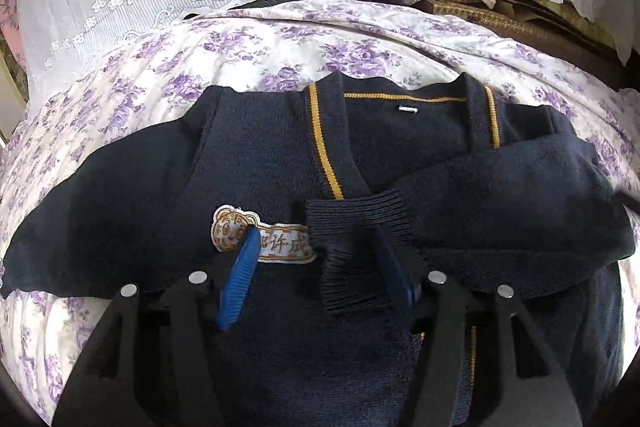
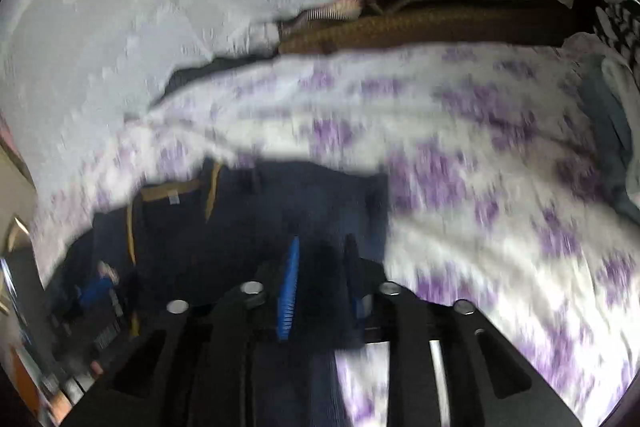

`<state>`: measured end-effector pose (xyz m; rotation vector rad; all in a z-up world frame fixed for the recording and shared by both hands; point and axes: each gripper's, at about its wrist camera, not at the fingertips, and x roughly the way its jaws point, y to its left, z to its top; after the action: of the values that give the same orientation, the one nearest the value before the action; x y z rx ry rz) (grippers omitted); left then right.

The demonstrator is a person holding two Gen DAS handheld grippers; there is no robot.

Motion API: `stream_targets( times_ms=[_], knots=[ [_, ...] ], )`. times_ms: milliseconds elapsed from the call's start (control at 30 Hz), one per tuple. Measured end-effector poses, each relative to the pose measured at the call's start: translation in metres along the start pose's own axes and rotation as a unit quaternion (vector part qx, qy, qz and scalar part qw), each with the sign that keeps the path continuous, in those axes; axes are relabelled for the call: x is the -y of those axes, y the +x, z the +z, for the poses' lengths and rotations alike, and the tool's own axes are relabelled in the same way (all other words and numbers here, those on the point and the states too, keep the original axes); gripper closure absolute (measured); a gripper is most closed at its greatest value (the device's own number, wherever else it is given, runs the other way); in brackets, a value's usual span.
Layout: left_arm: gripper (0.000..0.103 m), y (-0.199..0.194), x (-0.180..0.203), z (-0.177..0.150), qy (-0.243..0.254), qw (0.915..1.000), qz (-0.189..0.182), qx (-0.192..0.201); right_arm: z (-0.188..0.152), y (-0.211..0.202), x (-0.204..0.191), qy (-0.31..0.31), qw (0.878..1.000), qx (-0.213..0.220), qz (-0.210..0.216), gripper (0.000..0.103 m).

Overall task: Fold small clothes
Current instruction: 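Grasp the other sleeve's ribbed cuff with the left tool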

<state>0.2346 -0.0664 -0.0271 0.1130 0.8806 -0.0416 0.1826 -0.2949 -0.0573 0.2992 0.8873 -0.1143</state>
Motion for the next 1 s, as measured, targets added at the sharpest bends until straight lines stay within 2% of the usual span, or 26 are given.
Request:
stream_targets(
  times_ms=[100, 167, 200, 233, 300, 333, 367, 400, 467, 533, 600, 667, 733, 800, 867, 933, 1000],
  knots=[
    [0.045, 0.000, 0.000, 0.000, -0.003, 1.0000, -0.004, -0.002, -0.019, 0.006, -0.010, -0.039, 0.998, 0.017, -0.041, 0.071],
    [0.044, 0.000, -0.003, 0.000, -0.009, 0.9999, -0.010, -0.002, -0.019, -0.002, -0.012, -0.031, 0.998, 0.016, -0.050, 0.070],
    [0.047, -0.003, -0.008, 0.001, -0.021, 0.9995, -0.024, -0.001, -0.020, -0.006, -0.012, -0.026, 0.998, 0.022, -0.048, 0.070],
    [0.057, -0.006, -0.014, 0.002, -0.033, 0.9988, -0.035, 0.002, -0.017, -0.011, -0.014, -0.025, 0.998, 0.030, -0.042, 0.070],
    [0.067, -0.010, -0.023, 0.007, -0.048, 0.9971, -0.058, 0.002, -0.009, -0.018, -0.016, -0.018, 0.998, 0.046, -0.034, 0.068],
    [0.068, -0.010, -0.026, 0.010, -0.052, 0.9952, -0.083, -0.003, -0.003, -0.021, -0.014, -0.007, 0.998, 0.056, -0.025, 0.062],
    [0.069, -0.008, -0.028, 0.012, -0.055, 0.9901, -0.128, -0.016, 0.005, -0.022, -0.010, 0.006, 0.998, 0.061, -0.010, 0.060],
    [0.070, -0.006, -0.028, 0.012, -0.057, 0.9867, -0.150, -0.025, 0.008, -0.021, -0.008, 0.014, 0.998, 0.062, -0.001, 0.060],
    [0.070, -0.004, -0.025, 0.012, -0.050, 0.9853, -0.161, -0.031, 0.020, -0.019, 0.000, 0.028, 0.998, 0.061, 0.023, 0.060],
    [0.060, -0.003, -0.017, 0.012, -0.033, 0.9877, -0.150, -0.028, 0.032, -0.013, -0.004, 0.028, 0.997, 0.067, 0.031, 0.060],
    [0.056, 0.000, -0.012, 0.011, -0.025, 0.9902, -0.135, -0.025, 0.040, -0.004, -0.004, 0.024, 0.997, 0.068, 0.028, 0.059],
    [0.067, 0.004, -0.008, 0.009, -0.016, 0.9948, -0.099, -0.020, 0.044, 0.014, 0.001, 0.024, 0.999, 0.042, 0.024, 0.055],
    [0.082, 0.002, -0.010, 0.007, -0.017, 0.9961, -0.085, -0.011, 0.040, 0.042, 0.012, 0.040, 0.999, -0.003, 0.030, 0.055],
    [0.088, -0.008, -0.013, 0.007, -0.018, 0.9969, -0.077, 0.002, 0.040, 0.032, 0.014, 0.051, 0.998, 0.009, 0.030, 0.058],
    [0.089, -0.012, -0.015, 0.006, -0.016, 0.9973, -0.071, 0.004, 0.041, -0.001, 0.005, 0.041, 0.997, 0.052, 0.048, 0.055],
    [0.087, -0.007, -0.017, 0.005, -0.015, 0.9978, -0.065, -0.005, 0.035, -0.018, -0.007, 0.018, 0.996, 0.070, 0.046, 0.048],
    [0.085, -0.002, -0.016, 0.003, -0.008, 0.9982, -0.058, -0.014, 0.022, -0.012, -0.019, -0.004, 0.997, 0.045, 0.055, 0.043]
  ],
)
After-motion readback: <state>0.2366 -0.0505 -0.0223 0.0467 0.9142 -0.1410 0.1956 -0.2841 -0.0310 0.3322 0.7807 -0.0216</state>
